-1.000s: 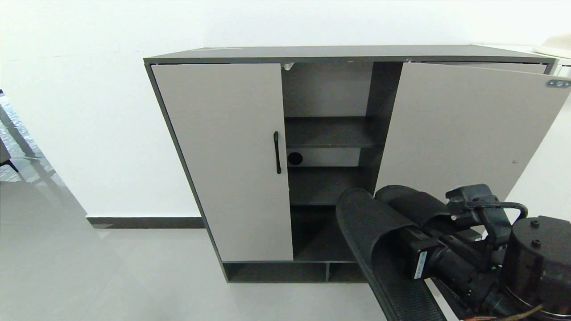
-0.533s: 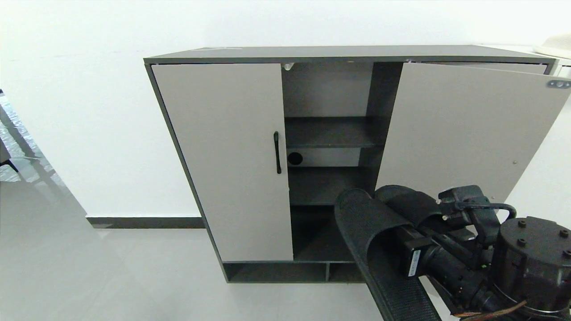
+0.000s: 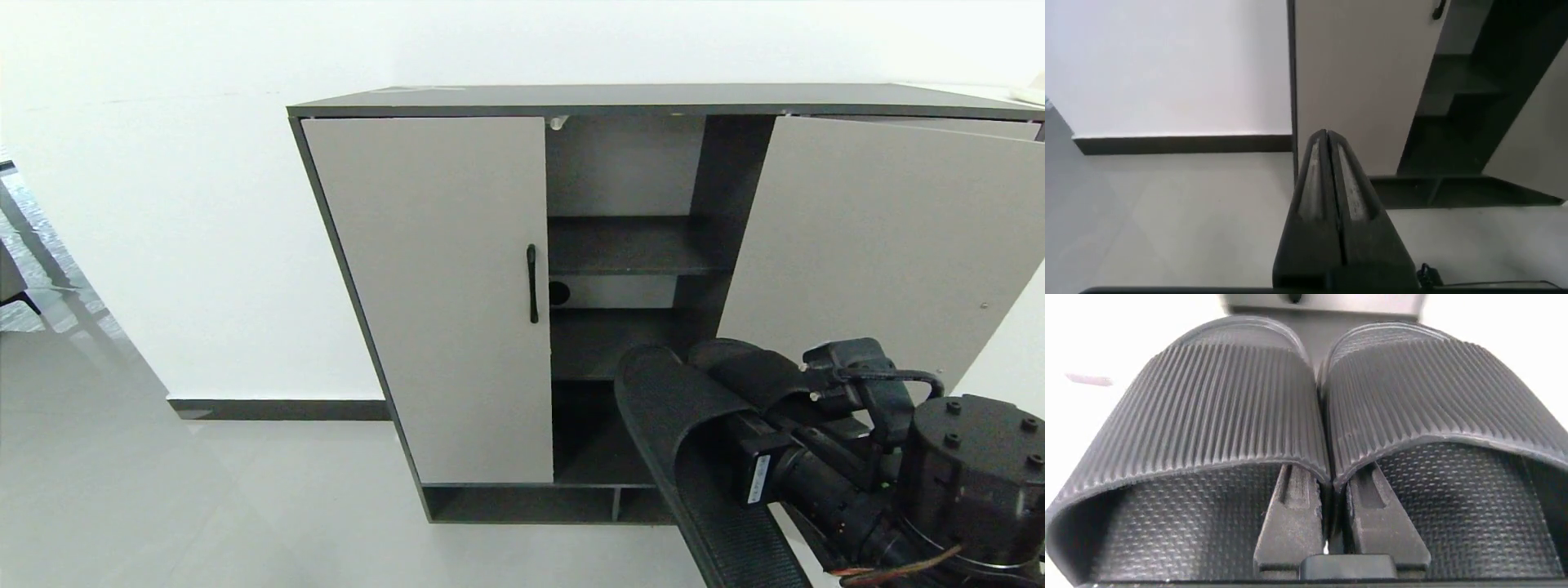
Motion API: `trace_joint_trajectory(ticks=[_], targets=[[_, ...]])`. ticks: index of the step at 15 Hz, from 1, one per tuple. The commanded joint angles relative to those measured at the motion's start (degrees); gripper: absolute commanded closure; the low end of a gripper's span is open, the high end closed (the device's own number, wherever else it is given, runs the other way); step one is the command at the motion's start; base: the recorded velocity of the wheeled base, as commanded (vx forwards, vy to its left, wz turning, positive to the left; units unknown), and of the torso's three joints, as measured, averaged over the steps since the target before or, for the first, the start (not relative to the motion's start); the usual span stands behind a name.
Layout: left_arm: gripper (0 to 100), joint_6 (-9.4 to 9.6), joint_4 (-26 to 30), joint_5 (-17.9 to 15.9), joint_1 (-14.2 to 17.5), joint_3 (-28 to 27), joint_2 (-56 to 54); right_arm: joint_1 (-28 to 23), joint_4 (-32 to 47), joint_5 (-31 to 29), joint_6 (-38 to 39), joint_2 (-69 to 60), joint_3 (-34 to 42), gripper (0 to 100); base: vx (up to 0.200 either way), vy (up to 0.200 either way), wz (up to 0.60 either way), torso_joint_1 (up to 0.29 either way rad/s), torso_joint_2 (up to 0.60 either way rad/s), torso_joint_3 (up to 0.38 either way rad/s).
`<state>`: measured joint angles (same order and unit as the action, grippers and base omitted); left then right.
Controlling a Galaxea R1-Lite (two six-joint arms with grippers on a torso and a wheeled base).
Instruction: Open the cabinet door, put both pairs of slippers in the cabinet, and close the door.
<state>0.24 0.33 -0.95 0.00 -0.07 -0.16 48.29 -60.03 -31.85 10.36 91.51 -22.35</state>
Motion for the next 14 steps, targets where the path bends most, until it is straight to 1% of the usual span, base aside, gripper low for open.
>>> trace_joint_trajectory(ticks=[1, 3, 6, 8, 10, 14], targets=[[100, 0.02, 0.02, -0.02, 0.0, -0.01, 0.16, -0.12, 0.09, -0.23, 0.01, -0.2, 0.02, 100, 0.0, 0.2, 0.0, 0.002, 0.0, 0.007], [100, 0.02, 0.02, -0.02, 0.0, -0.01, 0.16, -1.79, 0.09, -0.4, -0.08, -0.11, -0.33, 100, 0.0, 0.2, 0.0, 0.007, 0.0, 0.005], [100, 0.02, 0.02, -0.02, 0.0, -0.01, 0.16, -5.31, 0.17, -2.42, -0.43, 0.33, -4.64, 100, 0.0, 0.0, 0.0, 0.0, 0.0, 0.0], [100, 0.02, 0.02, -0.02, 0.0, -0.01, 0.16, -8.12, 0.17, -2.77, -3.86, 1.12, -7.36, 100, 0.0, 0.0, 0.0, 0.0, 0.0, 0.0], [100, 0.02, 0.02, -0.02, 0.0, -0.01, 0.16, -9.79, 0.17, -3.65, -4.82, 2.0, -10.35, 100, 0.0, 0.0, 0.0, 0.0, 0.0, 0.0], [100, 0.02, 0.02, -0.02, 0.0, -0.01, 0.16, -11.9, 0.17, -3.65, -5.26, 2.26, -12.02, 100, 0.2, 0.0, 0.0, 0.004, 0.0, 0.002]])
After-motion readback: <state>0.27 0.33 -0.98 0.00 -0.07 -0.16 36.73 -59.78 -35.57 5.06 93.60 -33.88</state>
